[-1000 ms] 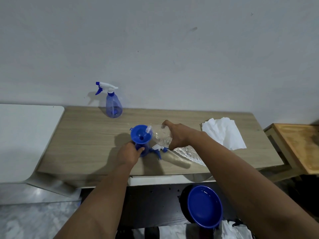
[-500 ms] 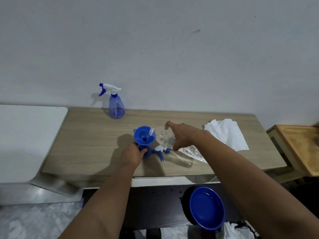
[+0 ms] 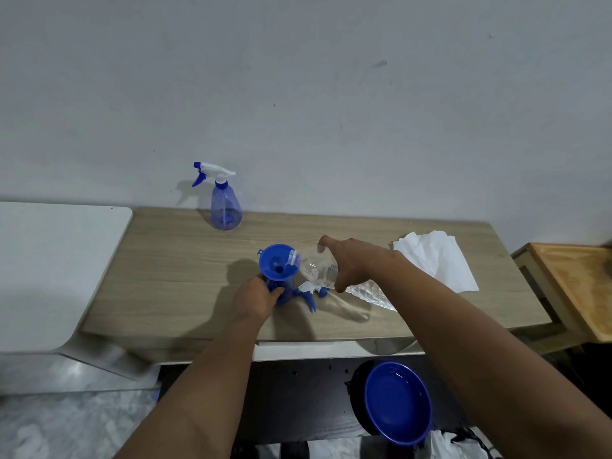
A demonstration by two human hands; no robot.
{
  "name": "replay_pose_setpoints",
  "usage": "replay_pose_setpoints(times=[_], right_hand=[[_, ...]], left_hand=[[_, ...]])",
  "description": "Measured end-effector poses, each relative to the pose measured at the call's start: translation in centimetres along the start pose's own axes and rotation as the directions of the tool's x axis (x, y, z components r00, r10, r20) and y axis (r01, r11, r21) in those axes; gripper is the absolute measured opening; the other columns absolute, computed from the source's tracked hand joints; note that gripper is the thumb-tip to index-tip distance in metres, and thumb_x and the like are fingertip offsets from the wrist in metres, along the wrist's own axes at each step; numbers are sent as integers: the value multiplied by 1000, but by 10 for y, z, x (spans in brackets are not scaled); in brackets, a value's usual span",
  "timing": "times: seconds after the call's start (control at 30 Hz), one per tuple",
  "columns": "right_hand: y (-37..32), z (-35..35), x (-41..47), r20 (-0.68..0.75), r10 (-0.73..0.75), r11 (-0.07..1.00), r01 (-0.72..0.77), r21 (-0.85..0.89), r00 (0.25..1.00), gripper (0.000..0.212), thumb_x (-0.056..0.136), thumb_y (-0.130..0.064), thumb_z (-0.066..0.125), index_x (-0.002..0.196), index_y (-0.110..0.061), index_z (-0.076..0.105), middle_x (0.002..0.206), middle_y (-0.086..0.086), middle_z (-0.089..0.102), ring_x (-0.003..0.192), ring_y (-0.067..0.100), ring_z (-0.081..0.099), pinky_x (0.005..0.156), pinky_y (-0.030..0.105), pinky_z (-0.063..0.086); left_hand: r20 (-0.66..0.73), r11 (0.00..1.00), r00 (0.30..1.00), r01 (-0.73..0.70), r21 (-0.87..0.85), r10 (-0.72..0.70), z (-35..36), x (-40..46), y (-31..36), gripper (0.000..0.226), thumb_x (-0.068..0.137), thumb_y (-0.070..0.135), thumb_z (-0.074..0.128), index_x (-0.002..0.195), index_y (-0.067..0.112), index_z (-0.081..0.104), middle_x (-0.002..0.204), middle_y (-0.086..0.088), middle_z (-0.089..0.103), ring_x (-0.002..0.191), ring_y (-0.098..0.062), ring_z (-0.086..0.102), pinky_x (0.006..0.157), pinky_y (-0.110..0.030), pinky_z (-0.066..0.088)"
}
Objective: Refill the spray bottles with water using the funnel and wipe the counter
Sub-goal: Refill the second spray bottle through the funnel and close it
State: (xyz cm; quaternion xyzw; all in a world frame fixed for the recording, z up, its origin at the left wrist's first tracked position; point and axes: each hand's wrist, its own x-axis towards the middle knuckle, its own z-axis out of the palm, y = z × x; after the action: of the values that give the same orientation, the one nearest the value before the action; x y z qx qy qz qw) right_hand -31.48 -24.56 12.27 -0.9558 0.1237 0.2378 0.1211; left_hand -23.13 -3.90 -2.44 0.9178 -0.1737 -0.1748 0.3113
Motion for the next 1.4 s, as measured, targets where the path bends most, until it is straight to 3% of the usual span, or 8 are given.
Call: replay_pose_setpoints(times=[0.1, 0.3, 0.4, 0.67, 1.4], right_hand=[[-1, -1, 1, 4, 8, 1000, -8, -17, 1000, 90, 67, -20, 87, 139, -34, 36, 85, -9, 57, 79, 9, 55, 59, 31, 42], [-2, -3, 0, 6, 15, 999, -15, -32, 1000, 91, 65, -20, 87, 139, -34, 36, 85, -9, 57, 81, 15, 57, 63, 33, 45], [-3, -4, 0, 0, 18, 999, -18, -42, 1000, 91, 65, -21, 88, 139, -34, 35, 84, -10, 56, 79, 12, 56, 61, 32, 43], [-7, -7, -3, 14, 24, 997, -23, -70, 1000, 93, 66, -20, 88, 142, -32, 34, 85, -8, 54, 91, 24, 61, 64, 34, 45], [-9, -11, -4, 34, 59, 994, -55, -91, 998, 93, 68, -20, 88, 144, -30, 34, 92, -6, 58, 97, 26, 62, 74, 38, 53]], left_hand=[[-5, 1000, 1000, -1, 4, 1, 0, 0, 0, 27, 89, 34, 72, 108, 16, 64, 82, 4, 62, 72, -15, 57, 70, -30, 46], [10, 1000, 1000, 1, 24, -1, -2, 0, 1, 27, 89, 35, 71, 106, 15, 64, 94, -4, 71, 79, -19, 64, 74, -34, 52], [13, 1000, 1000, 3, 31, -3, -3, 0, 1, 25, 90, 36, 70, 104, 16, 64, 91, -3, 70, 76, -19, 62, 72, -34, 51], [16, 1000, 1000, -3, -1, 3, -2, 2, 0, 24, 89, 34, 72, 104, 17, 64, 84, 4, 65, 75, -16, 62, 71, -32, 49], [14, 999, 1000, -2, 33, 2, 0, 4, -1, 27, 89, 34, 71, 108, 16, 64, 88, 1, 67, 74, -15, 60, 69, -29, 46]])
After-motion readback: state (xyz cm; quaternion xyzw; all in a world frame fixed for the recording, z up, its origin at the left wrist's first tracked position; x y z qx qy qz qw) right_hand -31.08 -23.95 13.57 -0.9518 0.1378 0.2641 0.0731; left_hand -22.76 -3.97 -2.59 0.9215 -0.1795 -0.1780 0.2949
